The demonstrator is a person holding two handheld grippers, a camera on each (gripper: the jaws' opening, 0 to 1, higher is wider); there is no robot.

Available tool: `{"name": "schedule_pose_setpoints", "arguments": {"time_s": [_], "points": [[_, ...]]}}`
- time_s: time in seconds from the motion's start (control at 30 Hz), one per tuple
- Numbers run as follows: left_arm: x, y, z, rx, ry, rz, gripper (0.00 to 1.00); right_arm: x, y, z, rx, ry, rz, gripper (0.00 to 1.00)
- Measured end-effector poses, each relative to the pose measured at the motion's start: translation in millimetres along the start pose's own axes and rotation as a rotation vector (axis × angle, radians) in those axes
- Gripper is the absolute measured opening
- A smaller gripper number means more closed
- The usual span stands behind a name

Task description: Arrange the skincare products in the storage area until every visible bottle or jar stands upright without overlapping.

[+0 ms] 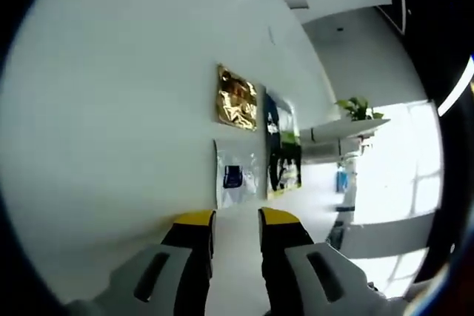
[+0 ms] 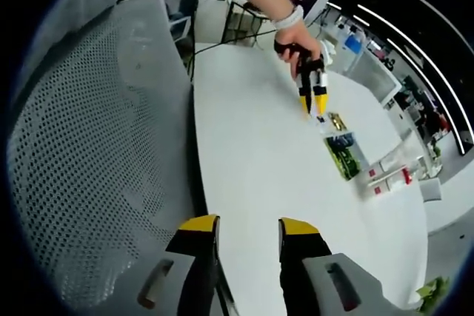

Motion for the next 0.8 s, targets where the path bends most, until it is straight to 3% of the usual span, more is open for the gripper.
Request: {"name": "schedule_pose_setpoints", "arguments": {"time_s": [0.17,0.3,0.4,0.43,0.63,0.8], "points": [[-1.5,7,0.0,-0.018,-0.019,-0.029,0.28,-0.5,0,-1,0.005,0.0,-0.002,0.27],[-4.3,18,-8.1,0.003,-0.033,-0.09,0.31,-1.4,1,-1,0.005,0.006,-0.01,0.28],[-0.5,32,-20.5,0.021,-0.072,-0.14,0.43,-3.2,3,-2,0.024,0.01,-0.03,0.27],[1.5,39,-28.1,0.051,-0.109,-0.172,0.45,-3.2,3,-2,0.025,0.005,-0.034,0.27],[16.1,86,-61.2,0.092,-0.23,-0.333,0.49,-5.0,5,-3,0.05,0.021,-0.052,0.28],[39.1,118,-84.5,0.127,-0.278,-0.414,0.49,-5.8,7,-4,0.078,0.025,-0.066,0.29]]}}
Point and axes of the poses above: the point that each gripper's makers call its tool centre point, and the gripper's own axes: y roughly backward along the fingers, z roughly to its left, x roughly out of its underside, the point moved 10 cm from there along y, roughly backward along the fingers, and after that the axes turned 9 degrees about -y, right-handed, at the moved point
